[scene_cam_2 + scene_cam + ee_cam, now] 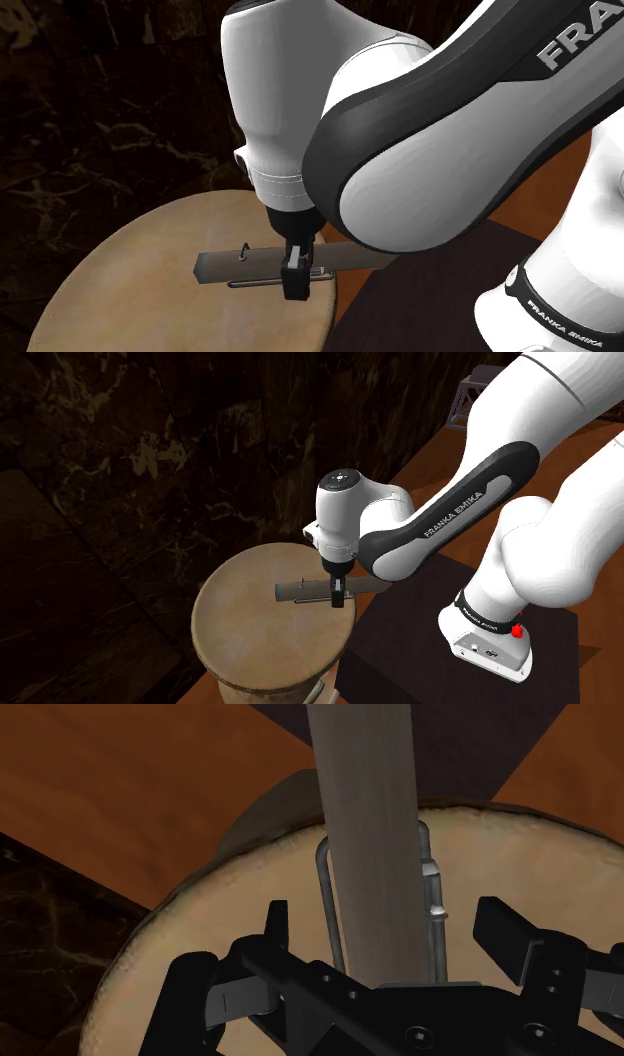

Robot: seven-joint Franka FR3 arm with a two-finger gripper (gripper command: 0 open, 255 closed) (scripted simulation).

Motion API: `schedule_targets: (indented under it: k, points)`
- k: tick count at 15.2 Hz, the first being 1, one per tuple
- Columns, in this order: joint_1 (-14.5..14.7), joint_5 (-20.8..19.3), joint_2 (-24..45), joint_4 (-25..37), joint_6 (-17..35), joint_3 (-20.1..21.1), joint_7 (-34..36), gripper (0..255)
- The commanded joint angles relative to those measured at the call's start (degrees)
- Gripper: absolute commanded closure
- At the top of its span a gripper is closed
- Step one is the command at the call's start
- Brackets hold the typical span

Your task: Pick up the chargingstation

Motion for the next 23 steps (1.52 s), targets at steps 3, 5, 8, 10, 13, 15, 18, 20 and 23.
schedule_targets:
  k: [3, 5, 8, 10, 13, 15, 18, 20, 23]
  points:
    - [-0.2, -0.3, 0.6, 0.1, 0.6, 0.0, 0.1, 255]
    - [-0.2, -0.3, 0.6, 0.0, 0.6, 0.0, 0.1, 255]
    - [-0.2, -0.3, 0.6, 0.1, 0.6, 0.0, 0.1, 255]
    - [-0.1, -0.1, 0.4, 0.0, 0.5, 0.1, 0.1, 255]
    - [0.4, 0.7, -2.2, 0.6, -2.7, -0.4, -0.6, 255]
    - [0.6, 1.1, -3.8, 1.1, -4.7, -0.6, -1.0, 255]
    - [0.9, 1.6, -6.1, 1.9, -7.8, -1.1, -1.5, 255]
    - [1.1, 1.8, -7.5, 2.5, -9.8, -1.3, -1.8, 255]
    - [1.3, 2.0, -9.4, 3.6, -12.8, -1.8, -2.1, 255]
